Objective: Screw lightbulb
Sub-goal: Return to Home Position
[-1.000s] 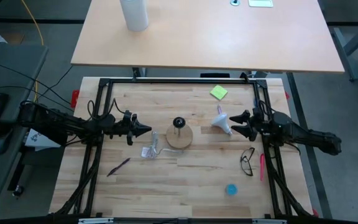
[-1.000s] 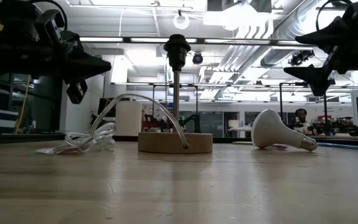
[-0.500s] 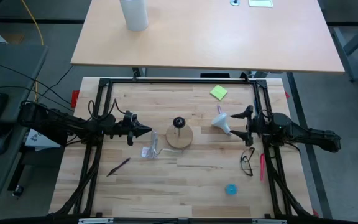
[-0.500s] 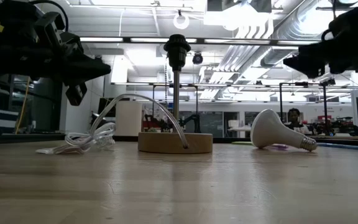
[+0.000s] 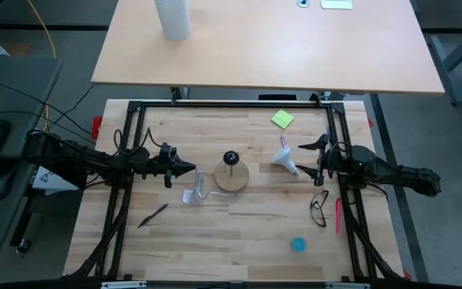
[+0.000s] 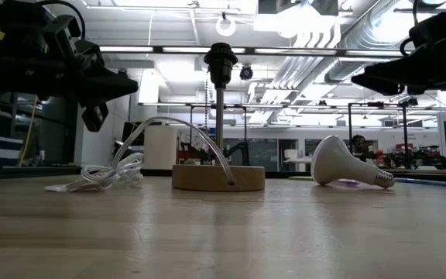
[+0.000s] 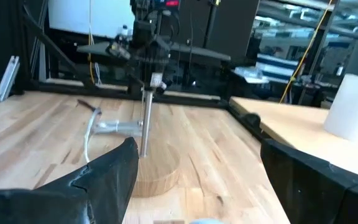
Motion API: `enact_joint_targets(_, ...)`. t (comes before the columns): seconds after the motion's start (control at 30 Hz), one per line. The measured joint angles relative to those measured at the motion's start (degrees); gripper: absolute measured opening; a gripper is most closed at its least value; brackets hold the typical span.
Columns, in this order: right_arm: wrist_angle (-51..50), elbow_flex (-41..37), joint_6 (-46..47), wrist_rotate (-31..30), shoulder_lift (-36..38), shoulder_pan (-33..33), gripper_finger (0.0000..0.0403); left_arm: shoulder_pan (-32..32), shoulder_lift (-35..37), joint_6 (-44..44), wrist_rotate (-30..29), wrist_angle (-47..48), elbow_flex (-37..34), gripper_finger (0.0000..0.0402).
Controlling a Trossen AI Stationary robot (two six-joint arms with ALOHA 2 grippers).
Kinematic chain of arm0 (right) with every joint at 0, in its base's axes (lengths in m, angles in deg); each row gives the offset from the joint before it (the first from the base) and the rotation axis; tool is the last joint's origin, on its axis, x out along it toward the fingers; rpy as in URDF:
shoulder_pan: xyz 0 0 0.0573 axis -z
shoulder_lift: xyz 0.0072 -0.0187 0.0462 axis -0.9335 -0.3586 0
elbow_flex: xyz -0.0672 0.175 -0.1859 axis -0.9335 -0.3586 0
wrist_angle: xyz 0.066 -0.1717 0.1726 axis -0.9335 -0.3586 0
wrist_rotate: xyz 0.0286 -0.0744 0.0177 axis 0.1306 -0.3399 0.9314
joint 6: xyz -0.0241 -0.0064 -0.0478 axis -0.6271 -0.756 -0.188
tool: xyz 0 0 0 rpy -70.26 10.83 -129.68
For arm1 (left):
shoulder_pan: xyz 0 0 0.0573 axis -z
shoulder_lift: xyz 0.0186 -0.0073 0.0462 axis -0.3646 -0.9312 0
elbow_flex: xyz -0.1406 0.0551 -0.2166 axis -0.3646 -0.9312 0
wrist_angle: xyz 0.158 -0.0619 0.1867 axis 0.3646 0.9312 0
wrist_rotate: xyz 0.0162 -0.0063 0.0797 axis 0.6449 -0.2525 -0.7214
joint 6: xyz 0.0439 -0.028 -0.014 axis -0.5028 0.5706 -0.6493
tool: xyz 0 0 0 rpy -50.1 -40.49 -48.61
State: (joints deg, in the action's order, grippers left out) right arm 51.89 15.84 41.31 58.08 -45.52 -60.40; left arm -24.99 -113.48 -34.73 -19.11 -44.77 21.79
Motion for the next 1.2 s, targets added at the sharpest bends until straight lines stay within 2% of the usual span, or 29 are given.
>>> enact_joint_targets(0.87,0.0,0.0,-0.1,0.2,-0.1,0.0,0.0330,-0.2,1.0,0.0,0.1,2.4,0.0,0.0000)
enact_joint_targets(1.0,0.0,0.0,-0.1,0.2,-0.1,0.0,0.0330,0.1,7.9,0.0,0.0,8.5,0.0,0.0000)
enact_joint_targets(1.1,0.0,0.0,-0.1,0.2,-0.1,0.0,0.0330,1.2,16.7,-1.1,0.2,16.4,0.0,0.0000)
enact_joint_targets(1.2,0.0,0.0,-0.1,0.2,-0.1,0.0,0.0330,2.7,26.4,-6.5,1.2,26.7,0.0,0.0000)
